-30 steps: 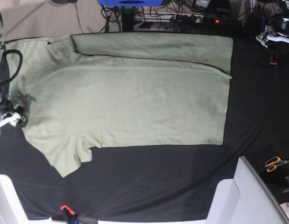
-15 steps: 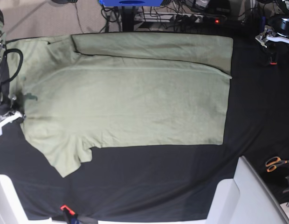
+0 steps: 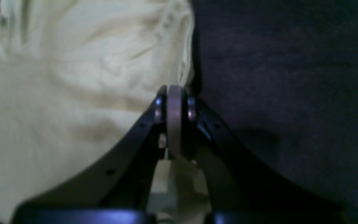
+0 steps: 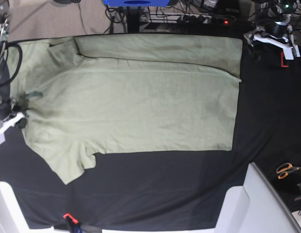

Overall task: Fold the T-shirt properly
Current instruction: 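Release the shirt and move both grippers toward its unfolded side edge, then grasp the unfolded side edge, right gripper at sleeve, left at hem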

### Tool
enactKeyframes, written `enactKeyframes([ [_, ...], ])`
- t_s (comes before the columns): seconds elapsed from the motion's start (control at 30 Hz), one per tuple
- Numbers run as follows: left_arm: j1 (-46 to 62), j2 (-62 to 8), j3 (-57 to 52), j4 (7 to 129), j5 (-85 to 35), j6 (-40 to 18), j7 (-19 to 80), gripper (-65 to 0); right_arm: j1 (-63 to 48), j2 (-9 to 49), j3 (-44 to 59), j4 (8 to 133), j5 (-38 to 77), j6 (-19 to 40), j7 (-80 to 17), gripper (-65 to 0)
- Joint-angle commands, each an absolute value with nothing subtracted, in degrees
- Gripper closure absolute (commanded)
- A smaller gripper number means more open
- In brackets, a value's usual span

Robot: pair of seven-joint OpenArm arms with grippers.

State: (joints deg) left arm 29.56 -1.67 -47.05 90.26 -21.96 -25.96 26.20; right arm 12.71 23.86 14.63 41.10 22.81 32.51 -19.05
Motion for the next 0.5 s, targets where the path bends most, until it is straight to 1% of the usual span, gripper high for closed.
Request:
enactKeyframes([
  [0.0, 29.49, -2.15, -47.52, 91.21, -22.2, -25.98, 24.57, -59.9, 12.53, 25.1, 14.99, 44.0, 23.34, 32.92, -19.21, -0.5],
  [0.07, 29.32, -2.07, -47.43, 91.21, -22.29, -25.98, 24.57, -59.9, 10.33, 24.13, 15.43, 48.31, 23.43, 32.92, -20.97, -0.5],
  [0.23, 28.79, -2.33, -47.43, 91.21, -21.93, -25.98, 24.57, -59.9, 5.41, 21.14, 25.36, 58.68, 22.99, 32.92, -28.18, -0.5],
  [0.47, 28.53, -2.33, -47.43, 91.03, -21.93, -25.98, 24.57, -59.9, -0.84, 17.63, 30.73, 70.9, 22.99, 32.92, -37.05, -0.5],
])
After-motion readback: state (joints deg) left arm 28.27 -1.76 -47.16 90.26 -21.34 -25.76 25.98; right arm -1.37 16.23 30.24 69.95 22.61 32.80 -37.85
